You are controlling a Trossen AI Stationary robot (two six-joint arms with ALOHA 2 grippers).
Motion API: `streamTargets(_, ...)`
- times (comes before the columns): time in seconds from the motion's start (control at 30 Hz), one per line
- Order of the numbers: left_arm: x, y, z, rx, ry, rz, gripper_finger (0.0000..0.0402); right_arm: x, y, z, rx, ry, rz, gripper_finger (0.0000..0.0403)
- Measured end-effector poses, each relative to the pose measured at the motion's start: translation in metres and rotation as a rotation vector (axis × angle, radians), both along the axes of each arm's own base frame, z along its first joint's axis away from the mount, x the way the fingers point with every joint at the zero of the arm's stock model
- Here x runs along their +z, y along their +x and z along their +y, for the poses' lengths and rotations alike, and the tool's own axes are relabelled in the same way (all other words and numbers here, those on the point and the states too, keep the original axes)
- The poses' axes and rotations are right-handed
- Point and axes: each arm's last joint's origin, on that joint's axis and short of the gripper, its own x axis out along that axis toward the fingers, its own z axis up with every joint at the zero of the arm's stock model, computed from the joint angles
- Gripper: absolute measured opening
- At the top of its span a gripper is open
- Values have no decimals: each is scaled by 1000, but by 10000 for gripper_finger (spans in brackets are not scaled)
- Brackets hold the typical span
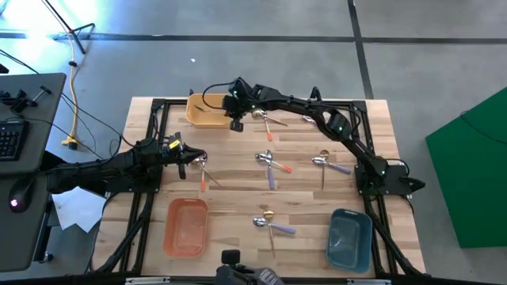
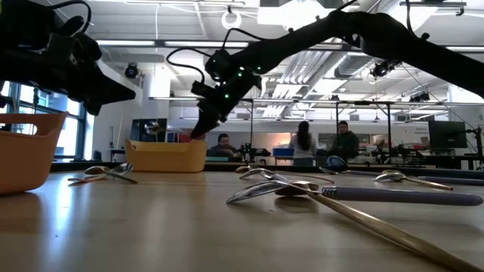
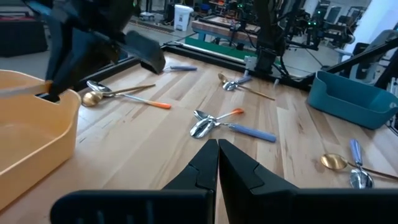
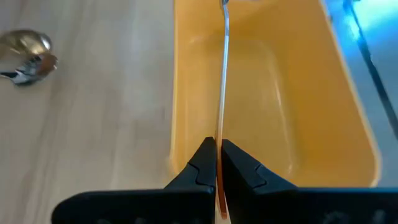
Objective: Sort silverware by color (type)
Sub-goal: Put the top right orange spoon into the yellow bin
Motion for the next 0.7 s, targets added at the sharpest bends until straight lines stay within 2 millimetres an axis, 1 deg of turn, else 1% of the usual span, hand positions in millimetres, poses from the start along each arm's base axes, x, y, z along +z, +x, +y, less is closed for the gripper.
streamTargets(0.23,0,0,0,6,-14,-4,5,-5,3,-3,-66,52,-35,0)
streamTargets(0.4,0,0,0,7,-17,-5,5,-7,5,-3,-84,69,-45,0)
streamTargets(0.5,0,0,0,7,-17,-4,5,-12,5,-4,-103,81,-34,1)
streamTargets(0.6,0,0,0,7,-17,-5,5,-16,5,-5,-127,71,-24,9)
streamTargets(0.7,0,0,0,7,-17,-5,5,-15,6,-5,-127,66,-37,22)
